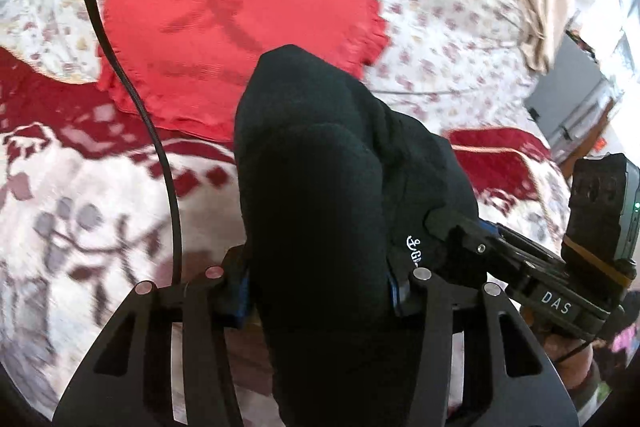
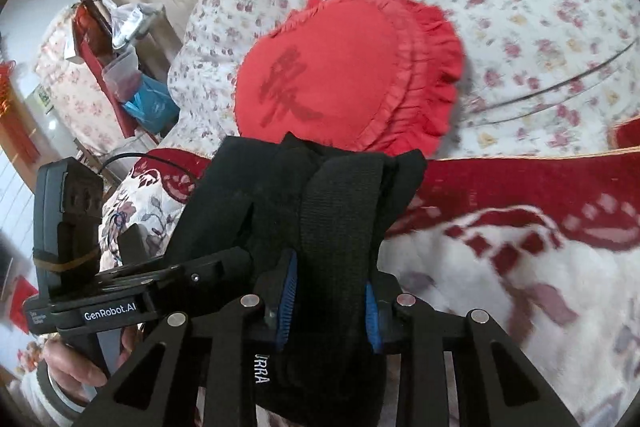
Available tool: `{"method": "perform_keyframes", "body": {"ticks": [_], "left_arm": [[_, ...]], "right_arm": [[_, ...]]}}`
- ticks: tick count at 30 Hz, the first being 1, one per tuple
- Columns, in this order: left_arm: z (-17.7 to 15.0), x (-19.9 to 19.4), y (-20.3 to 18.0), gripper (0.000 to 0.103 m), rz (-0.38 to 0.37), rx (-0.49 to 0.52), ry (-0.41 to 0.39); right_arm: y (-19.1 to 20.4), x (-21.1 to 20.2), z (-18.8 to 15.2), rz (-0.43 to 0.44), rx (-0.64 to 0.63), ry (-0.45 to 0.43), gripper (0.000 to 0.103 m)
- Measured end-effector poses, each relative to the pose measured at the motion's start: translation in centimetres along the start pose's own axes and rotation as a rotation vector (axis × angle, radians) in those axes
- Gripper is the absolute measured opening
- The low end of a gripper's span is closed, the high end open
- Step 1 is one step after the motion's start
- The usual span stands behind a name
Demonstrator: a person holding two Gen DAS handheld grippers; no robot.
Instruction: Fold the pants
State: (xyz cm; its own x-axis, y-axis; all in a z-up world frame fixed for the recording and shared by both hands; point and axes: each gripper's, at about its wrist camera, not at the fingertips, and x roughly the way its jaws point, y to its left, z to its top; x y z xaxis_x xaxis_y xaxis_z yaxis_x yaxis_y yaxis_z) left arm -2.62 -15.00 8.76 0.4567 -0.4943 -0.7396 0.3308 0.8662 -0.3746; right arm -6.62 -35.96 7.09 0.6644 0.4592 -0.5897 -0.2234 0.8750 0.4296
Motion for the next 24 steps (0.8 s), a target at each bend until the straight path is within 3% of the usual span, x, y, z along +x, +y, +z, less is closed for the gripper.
{"method": "perform_keyframes", "body": {"ticks": [4, 5, 6, 8, 11, 16, 20, 24], "left_arm": [[-0.1, 3.5, 3.7, 0.055, 0.118, -0.041, 0.093], [-0.3, 4.1, 4.4, 0.058, 0.137, -0.051, 0.111], [-0.6, 4.3, 5.0, 0.066, 0.130, -0.068, 0.108], [-0.9, 3.8, 5.8, 0.069, 0.103, -0.106, 0.092], [-0.7, 2.2, 5.5, 0.069, 0.136, -0.092, 0.060], [-0.4, -1.0, 3.7, 0.069, 0.166, -0.044, -0.038], [-1.2, -1.1, 2.2, 0.069, 0.195, -0.006, -0.045], [-2.7, 0.5, 1.8, 0.069, 0.225, 0.021, -0.004]], "right_arm": [[-0.7, 5.5, -0.3, -0.046, 0.020, 0.114, 0.031], [-1.1, 6.5, -0.7, -0.072, 0.026, 0.145, 0.036], [-1.5, 7.1, -1.1, -0.090, 0.035, 0.159, 0.039], [-2.0, 6.5, -1.4, -0.066, 0.071, 0.145, 0.042], [-2.1, 4.4, -0.8, -0.106, 0.079, 0.107, 0.044], [-0.6, 2.0, 1.4, -0.057, 0.015, 0.028, 0.043], [1.5, 3.9, 2.5, -0.022, -0.022, 0.040, 0.035], [2.1, 7.4, 2.7, -0.042, -0.039, 0.097, 0.031]]}}
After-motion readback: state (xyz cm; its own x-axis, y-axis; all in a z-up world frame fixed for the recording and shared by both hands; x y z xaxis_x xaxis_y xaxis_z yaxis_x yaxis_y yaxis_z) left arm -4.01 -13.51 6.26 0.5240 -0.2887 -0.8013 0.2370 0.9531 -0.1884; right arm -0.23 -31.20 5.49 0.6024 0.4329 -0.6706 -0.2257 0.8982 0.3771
